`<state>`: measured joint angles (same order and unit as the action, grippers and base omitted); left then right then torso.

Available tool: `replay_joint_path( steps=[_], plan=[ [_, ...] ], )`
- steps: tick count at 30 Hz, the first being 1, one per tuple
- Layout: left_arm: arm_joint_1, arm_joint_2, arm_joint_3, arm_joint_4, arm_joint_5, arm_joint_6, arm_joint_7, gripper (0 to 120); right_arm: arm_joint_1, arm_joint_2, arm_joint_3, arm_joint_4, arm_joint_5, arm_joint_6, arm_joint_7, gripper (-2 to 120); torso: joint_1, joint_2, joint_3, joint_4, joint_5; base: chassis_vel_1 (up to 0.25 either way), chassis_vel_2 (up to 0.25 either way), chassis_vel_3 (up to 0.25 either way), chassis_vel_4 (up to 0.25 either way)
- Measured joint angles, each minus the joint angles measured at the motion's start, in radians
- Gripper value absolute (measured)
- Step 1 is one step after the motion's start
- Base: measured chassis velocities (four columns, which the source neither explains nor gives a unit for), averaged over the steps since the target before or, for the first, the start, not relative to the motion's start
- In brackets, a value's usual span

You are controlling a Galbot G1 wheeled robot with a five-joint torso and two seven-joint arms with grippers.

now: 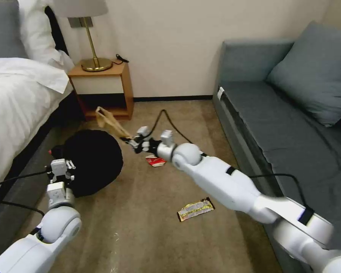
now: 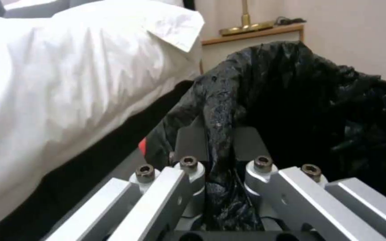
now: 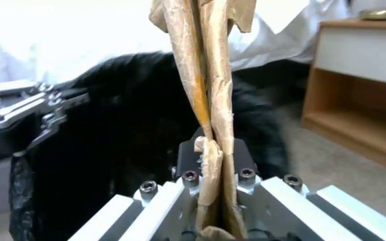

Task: Pick up the trash bin, then pick up the garbage on the floor and place it into the trash bin.

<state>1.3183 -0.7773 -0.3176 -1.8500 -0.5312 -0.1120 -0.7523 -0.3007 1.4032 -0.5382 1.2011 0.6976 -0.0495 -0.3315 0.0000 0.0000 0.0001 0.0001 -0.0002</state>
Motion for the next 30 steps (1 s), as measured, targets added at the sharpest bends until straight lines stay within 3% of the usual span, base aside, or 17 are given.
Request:
replay_joint_path(
  steps=[14, 17, 24, 30],
  plan=[
    [0.018, -0.016, -0.004, -0.028, 0.006, -0.008, 0.006, 7, -0.065, 0.094, -0.038, -0.144, -0.194, 0.065, 0.072, 2, 0.000, 0.000, 0.000, -0.0001, 0.0000, 0.000, 0.000, 0.000, 0.000],
    [0.021, -0.018, -0.004, -0.028, 0.011, -0.008, 0.007, 7, -0.067, 0.093, -0.043, -0.144, -0.204, 0.072, 0.077, 10, 0.000, 0.000, 0.000, -0.0001, 0.0000, 0.000, 0.000, 0.000, 0.000],
    [0.030, -0.019, -0.006, -0.033, 0.019, -0.010, 0.008, 7, -0.058, 0.073, -0.052, -0.119, -0.206, 0.071, 0.094, 42, 0.000, 0.000, 0.000, -0.0001, 0.0001, 0.000, 0.000, 0.000, 0.000],
    [0.035, -0.016, -0.007, -0.035, 0.023, -0.012, 0.009, 7, -0.052, 0.056, -0.054, -0.104, -0.204, 0.070, 0.098, 59, 0.000, 0.000, 0.000, -0.0001, 0.0001, 0.000, 0.000, 0.000, 0.000]
  ],
)
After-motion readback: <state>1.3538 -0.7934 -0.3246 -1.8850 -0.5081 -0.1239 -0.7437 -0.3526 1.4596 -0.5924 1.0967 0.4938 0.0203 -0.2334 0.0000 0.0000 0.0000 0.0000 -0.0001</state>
